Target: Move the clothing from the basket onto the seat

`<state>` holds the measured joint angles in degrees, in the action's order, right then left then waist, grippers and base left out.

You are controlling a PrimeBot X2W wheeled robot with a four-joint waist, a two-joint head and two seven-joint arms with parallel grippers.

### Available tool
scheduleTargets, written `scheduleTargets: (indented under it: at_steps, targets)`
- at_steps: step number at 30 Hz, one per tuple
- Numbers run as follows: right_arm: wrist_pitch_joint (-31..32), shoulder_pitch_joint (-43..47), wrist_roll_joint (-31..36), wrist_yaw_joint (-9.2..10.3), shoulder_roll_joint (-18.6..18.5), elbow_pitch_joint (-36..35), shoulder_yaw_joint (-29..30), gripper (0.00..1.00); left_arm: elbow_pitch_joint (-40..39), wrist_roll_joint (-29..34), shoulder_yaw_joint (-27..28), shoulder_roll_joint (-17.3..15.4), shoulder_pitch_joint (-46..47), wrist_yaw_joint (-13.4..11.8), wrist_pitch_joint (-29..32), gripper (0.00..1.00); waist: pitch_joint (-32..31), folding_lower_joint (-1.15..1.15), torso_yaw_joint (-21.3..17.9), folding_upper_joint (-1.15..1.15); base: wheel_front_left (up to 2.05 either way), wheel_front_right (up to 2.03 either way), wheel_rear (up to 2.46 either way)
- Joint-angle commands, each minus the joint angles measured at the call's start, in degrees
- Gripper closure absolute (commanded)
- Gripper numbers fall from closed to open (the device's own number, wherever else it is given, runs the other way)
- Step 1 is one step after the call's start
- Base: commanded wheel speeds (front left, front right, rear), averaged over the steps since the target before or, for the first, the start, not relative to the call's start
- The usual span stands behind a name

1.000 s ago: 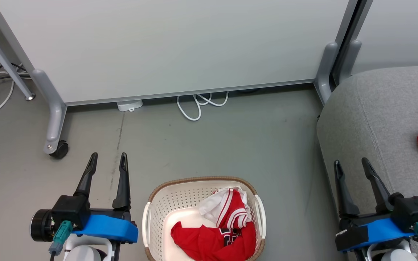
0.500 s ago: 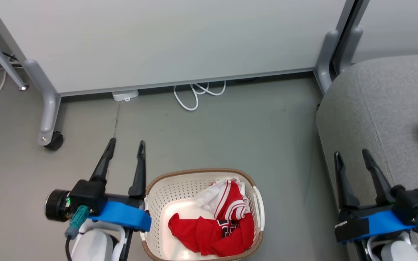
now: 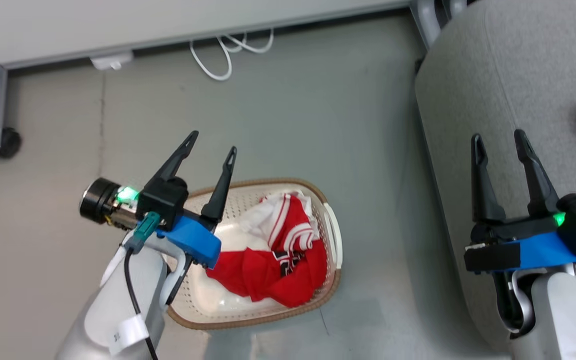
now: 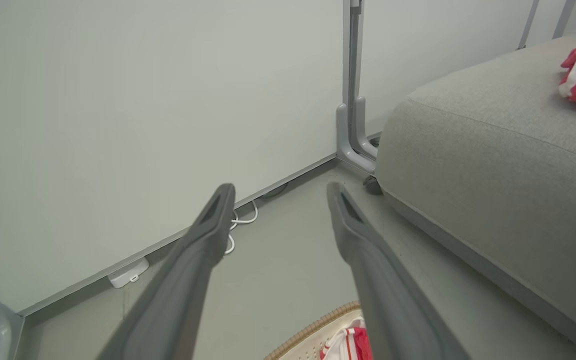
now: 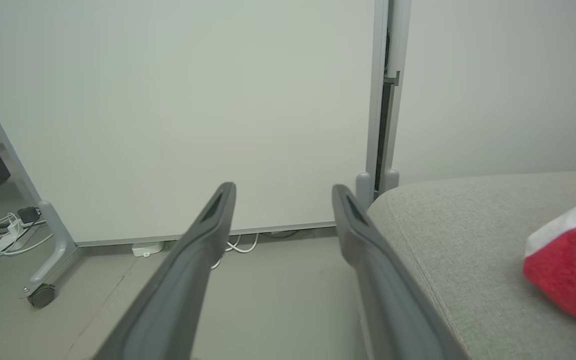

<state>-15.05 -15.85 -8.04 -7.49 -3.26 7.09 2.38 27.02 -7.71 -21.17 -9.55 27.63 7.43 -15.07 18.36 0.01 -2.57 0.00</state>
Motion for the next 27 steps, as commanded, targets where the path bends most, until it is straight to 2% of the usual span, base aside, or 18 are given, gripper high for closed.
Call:
scheduleTargets:
  at_steps: [1,4,5,8,19,27]
  targets:
    - [-0.20,-1.84,0.23,-0.01,0.23,-0.49,-0.05,0.00,2.18,-0.14,-2.65,-1.56,3.25,0.06,-0.15,0.00,6.08,-0.01,-3.27,0.00,0.00,0.00,0.00]
    - [-0.20,-3.98,0.10,-0.01,0.33,-1.17,-0.16,0.00,5.57,-1.13,-6.23,-3.26,7.52,0.06,-0.15,0.00,10.15,-0.01,-4.31,0.00,0.00,0.00,0.00]
    - [-0.20,-4.97,0.22,-0.01,0.38,-1.51,-0.32,0.00,8.37,-1.77,-9.05,-4.03,9.87,0.06,-0.15,0.00,12.53,-0.01,-4.90,0.00,0.00,0.00,0.00]
    - [-0.20,-5.96,0.34,-0.01,0.41,-1.87,-0.49,0.00,10.70,-2.67,-11.38,-4.55,12.64,0.06,-0.15,0.00,14.78,-0.01,-5.39,0.00,0.00,0.00,0.00]
    - [-0.20,-11.33,0.01,-0.01,0.44,-3.59,-1.90,0.00,25.06,-6.07,-29.80,-6.05,24.50,0.07,0.00,0.00,25.14,-0.01,-7.34,0.00,0.00,0.00,0.00]
    - [-0.20,-13.92,-0.57,-0.01,0.43,-5.08,-3.87,0.00,33.17,-12.47,-44.31,-7.43,29.41,0.07,5.48,0.00,31.42,-0.01,-9.64,0.00,0.00,0.00,0.00]
